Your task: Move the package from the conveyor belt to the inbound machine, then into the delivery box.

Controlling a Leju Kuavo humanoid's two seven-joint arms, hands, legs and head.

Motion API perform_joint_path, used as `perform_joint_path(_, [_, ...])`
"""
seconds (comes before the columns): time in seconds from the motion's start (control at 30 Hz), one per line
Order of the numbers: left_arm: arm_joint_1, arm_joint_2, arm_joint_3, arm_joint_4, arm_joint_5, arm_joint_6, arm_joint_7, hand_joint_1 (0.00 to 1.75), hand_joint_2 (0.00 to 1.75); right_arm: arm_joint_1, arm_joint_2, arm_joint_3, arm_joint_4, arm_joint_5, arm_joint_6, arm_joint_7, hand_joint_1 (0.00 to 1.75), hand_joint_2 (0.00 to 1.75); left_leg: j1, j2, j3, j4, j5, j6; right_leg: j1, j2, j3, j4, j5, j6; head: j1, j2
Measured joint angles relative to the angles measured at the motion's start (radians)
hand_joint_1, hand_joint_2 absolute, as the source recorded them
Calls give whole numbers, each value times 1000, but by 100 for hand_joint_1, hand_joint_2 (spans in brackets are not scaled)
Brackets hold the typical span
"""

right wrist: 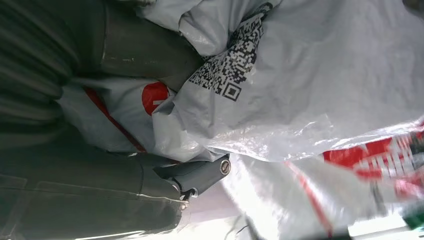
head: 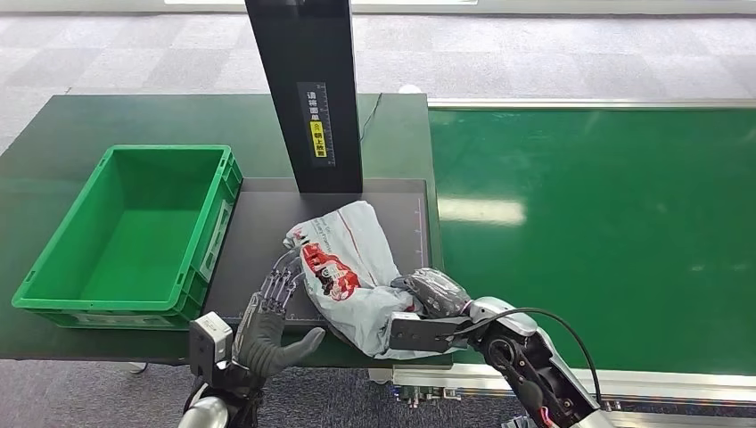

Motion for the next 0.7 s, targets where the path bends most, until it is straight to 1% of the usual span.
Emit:
perform_joint_path(0.03, [0, 0, 0, 0, 1, 2, 0, 0, 175, -8, 1, 5, 11, 7, -19, 16, 175, 175, 0, 0, 0, 0, 0, 0, 0, 0, 0, 0, 0, 0, 0, 0])
perform_joint_path(0.07, [0, 1, 0, 0, 2, 4, 1, 0, 175, -16, 1, 10, 21, 14, -37, 29, 155, 175, 0, 0, 0, 0, 0, 0, 0, 0, 0, 0, 0, 0, 0, 0])
perform_joint_path(0.1, [1, 1, 0, 0, 2, 4, 2, 0, 175, -22, 2, 13, 29, 19, -53, 39, 118, 175, 0, 0, 0, 0, 0, 0, 0, 0, 0, 0, 0, 0, 0, 0])
perform_joint_path(0.17, [3, 2, 0, 0, 0, 8, 3, 0, 175, -30, 2, 17, 40, 26, -91, 52, 31, 175, 0, 0, 0, 0, 0, 0, 0, 0, 0, 0, 0, 0, 0, 0])
perform_joint_path(0.2, [4, 2, 0, 0, -4, 14, 4, 0, 175, -31, 2, 18, 43, 27, -113, 55, 7, 175, 0, 0, 0, 0, 0, 0, 0, 0, 0, 0, 0, 0, 0, 0])
perform_joint_path(0.23, [5, 2, 0, 0, -11, 21, 4, 0, 175, -31, 2, 18, 45, 25, -137, 54, 0, 175, 0, 0, 0, 0, 0, 0, 0, 0, 0, 0, 0, 0, 0, 0])
perform_joint_path(0.33, [7, 2, 0, -1, -39, 48, 1, 0, 175, -18, 6, 9, 40, -3, -214, 28, 0, 175, 0, 0, 0, 0, 0, 0, 0, 0, 0, 0, 0, 0, 0, 0])
perform_joint_path(0.4, [8, 2, 0, -1, -63, 68, -8, 0, 175, -3, 10, 0, 28, -34, -255, -9, 0, 175, 0, 0, 0, 0, 0, 0, 0, 0, 0, 0, 0, 0, 0, 0])
perform_joint_path(0.47, [8, 2, -1, -2, -119, 117, -25, 0, 175, 14, 14, -13, 9, -88, -269, -56, 0, 175, 0, 0, 0, 0, 0, 0, 0, 0, -1, 0, 0, 0, 0, 0])
perform_joint_path(0.53, [6, 3, -8, -3, -215, 196, -40, 0, 175, 36, 17, -31, -17, -172, -243, -100, 0, 175, 0, 0, 0, 0, 0, 0, 0, 0, -1, 0, 0, 0, 0, 0])
perform_joint_path(0.6, [4, 3, -20, -3, -296, 262, -49, 0, 175, 57, 18, -47, -45, -262, -188, -128, 0, 175, 0, 0, 0, 0, 0, 0, 0, 0, 0, 0, 0, 0, 0, 0])
perform_joint_path(0.7, [-2, 5, -37, -1, -346, 305, -57, 0, 175, 80, 17, -65, -89, -370, -113, -155, 0, 175, 0, 0, 0, 0, 0, 0, 0, 0, -1, 0, 0, 0, 0, 0])
